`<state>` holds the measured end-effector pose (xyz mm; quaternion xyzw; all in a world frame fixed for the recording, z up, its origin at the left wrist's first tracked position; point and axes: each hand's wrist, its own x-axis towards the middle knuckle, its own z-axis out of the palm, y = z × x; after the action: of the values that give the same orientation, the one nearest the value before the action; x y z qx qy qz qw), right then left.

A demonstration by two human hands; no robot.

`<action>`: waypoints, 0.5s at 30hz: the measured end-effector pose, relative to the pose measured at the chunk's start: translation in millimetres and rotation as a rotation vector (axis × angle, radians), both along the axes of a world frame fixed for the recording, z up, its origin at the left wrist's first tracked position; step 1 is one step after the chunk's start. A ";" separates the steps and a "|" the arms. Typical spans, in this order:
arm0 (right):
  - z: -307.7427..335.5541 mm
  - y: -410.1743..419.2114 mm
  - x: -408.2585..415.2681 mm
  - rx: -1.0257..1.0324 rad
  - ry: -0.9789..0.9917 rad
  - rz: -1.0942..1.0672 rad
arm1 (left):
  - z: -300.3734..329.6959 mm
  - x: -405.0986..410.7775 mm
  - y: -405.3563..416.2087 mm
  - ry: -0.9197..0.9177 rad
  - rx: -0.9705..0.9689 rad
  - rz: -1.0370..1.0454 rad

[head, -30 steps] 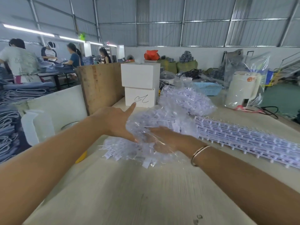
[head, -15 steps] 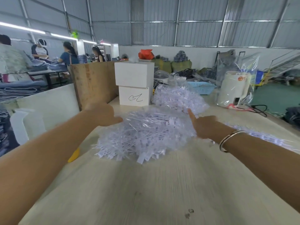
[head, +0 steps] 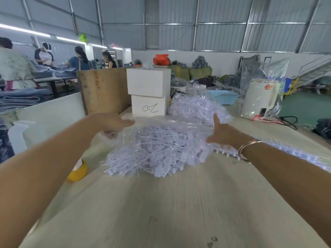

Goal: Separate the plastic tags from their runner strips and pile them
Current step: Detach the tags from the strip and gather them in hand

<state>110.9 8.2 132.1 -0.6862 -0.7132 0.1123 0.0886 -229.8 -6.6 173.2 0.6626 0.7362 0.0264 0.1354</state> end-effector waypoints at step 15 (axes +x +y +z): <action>75.1 23.9 -64.0 0.085 0.979 -0.115 | 31.6 26.0 30.3 -1.262 0.656 0.302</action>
<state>46.9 32.1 207.2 -0.5869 -0.5526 0.3873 0.4474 -203.8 23.8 204.8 0.4191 0.5554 0.6413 0.3234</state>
